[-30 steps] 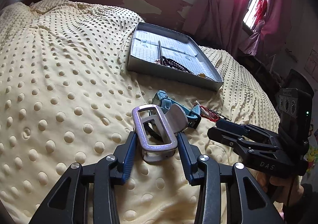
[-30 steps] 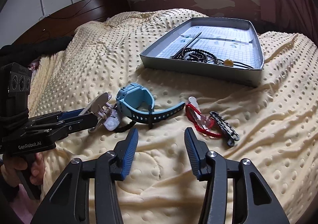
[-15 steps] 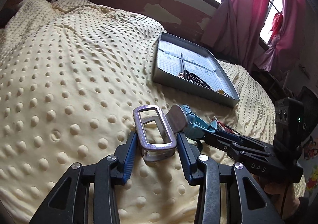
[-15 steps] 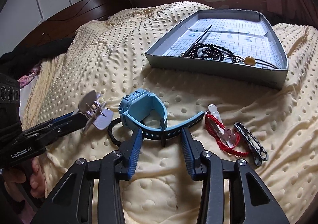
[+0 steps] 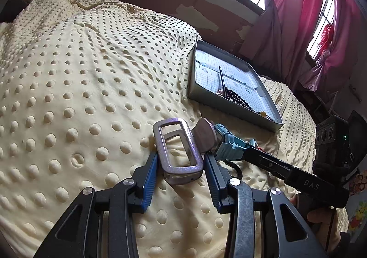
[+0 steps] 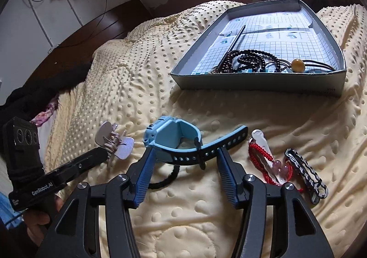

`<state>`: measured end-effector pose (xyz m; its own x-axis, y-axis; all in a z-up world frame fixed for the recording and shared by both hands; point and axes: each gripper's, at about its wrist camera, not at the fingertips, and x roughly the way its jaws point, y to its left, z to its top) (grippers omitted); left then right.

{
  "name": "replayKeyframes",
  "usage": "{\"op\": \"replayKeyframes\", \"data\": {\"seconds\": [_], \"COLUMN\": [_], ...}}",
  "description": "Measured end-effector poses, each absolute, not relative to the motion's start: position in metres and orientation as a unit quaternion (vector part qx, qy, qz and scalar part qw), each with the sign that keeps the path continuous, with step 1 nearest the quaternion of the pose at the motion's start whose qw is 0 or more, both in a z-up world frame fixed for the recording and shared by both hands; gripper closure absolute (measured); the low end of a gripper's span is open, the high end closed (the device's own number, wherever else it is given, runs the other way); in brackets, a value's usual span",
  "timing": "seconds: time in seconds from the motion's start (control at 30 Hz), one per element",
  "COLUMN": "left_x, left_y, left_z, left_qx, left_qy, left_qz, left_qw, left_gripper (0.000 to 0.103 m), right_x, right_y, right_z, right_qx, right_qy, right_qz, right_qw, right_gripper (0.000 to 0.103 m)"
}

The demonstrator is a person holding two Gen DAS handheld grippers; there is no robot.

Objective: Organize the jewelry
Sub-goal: 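Grasp the silver watch buckle with the left tool while the right tool grasps the blue watch strap, then carry the buckle and blue watch into the grey tray with both tools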

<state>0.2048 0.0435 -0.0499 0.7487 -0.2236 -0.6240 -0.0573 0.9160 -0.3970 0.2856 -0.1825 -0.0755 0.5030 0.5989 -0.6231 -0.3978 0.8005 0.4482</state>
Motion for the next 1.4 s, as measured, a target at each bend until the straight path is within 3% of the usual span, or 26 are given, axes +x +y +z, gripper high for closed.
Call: {"op": "replayKeyframes", "data": {"seconds": [0.33, 0.57, 0.77, 1.07, 1.4], "left_x": [0.205, 0.204, 0.202, 0.191, 0.182], "left_y": [0.044, 0.043, 0.04, 0.035, 0.026], "left_z": [-0.051, -0.052, -0.051, -0.038, -0.017], "left_qx": [-0.2, -0.2, -0.201, -0.187, -0.175], "left_qy": [0.353, 0.353, 0.344, 0.309, 0.27], "left_qz": [-0.045, -0.045, -0.055, -0.071, -0.096], "left_qw": [0.913, 0.913, 0.915, 0.93, 0.942], "left_gripper": [0.065, 0.065, 0.067, 0.067, 0.067], "right_x": [0.298, 0.301, 0.296, 0.277, 0.27], "right_y": [-0.191, -0.195, -0.194, -0.194, -0.219], "right_z": [-0.089, -0.097, -0.095, -0.066, -0.04], "right_qx": [0.219, 0.224, 0.224, 0.182, 0.211], "right_qy": [0.417, 0.431, 0.423, 0.38, 0.335], "right_qz": [0.258, 0.231, 0.236, 0.249, 0.243], "right_qw": [0.843, 0.843, 0.846, 0.872, 0.885], "right_gripper": [0.051, 0.08, 0.092, 0.093, 0.093]}}
